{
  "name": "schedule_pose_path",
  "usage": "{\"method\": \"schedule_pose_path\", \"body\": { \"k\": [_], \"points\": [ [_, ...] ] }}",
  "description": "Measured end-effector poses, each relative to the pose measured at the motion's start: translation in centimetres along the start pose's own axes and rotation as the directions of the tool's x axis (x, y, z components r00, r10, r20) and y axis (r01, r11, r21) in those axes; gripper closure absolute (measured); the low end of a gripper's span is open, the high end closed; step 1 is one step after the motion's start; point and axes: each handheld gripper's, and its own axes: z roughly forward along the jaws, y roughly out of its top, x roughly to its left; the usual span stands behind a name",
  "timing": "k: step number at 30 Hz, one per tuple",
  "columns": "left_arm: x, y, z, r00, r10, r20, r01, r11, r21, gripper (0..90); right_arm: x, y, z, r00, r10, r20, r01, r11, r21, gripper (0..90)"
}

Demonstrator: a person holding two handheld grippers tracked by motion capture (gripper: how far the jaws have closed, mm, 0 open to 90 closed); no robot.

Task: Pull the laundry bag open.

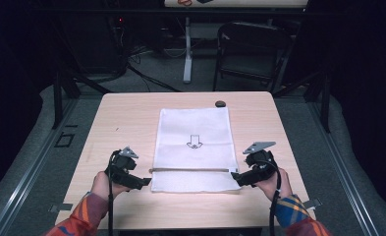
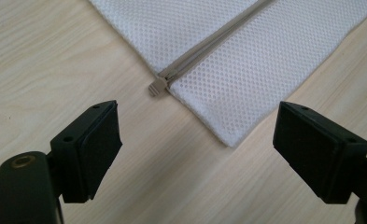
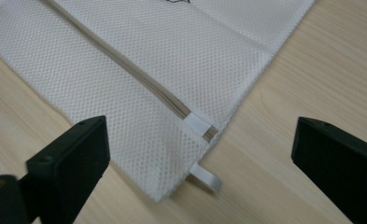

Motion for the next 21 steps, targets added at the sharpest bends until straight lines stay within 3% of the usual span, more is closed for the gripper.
{"method": "schedule_pose_path", "body": {
  "k": [6,11,14,21],
  "points": [
    [-0.2,-1.1,-1.1,0.9997,-0.008,-0.024,0.008,0.9999,-0.007,10.8,-0.7,-1.9,-1.6,0.9993,0.029,0.025,-0.029,1.0,0.005,0.0],
    [-0.2,-2.3,-1.7,0.999,-0.008,-0.044,0.009,0.9998,0.017,10.0,-1.9,-3.7,-2.4,0.9944,0.094,0.049,-0.096,0.995,0.03,0.0],
    [0.0,-2.9,-1.9,0.9978,-0.011,-0.065,0.012,0.9997,0.021,8.9,-2.4,-4.7,-2.5,0.9918,0.107,0.071,-0.11,0.993,0.05,0.0],
    [1.2,-3.5,-1.8,0.9942,-0.044,-0.098,0.046,0.9988,0.016,6.4,-2.9,-6.0,-1.7,0.9916,0.115,0.059,-0.12,0.988,0.096,0.0]
  ]
}}
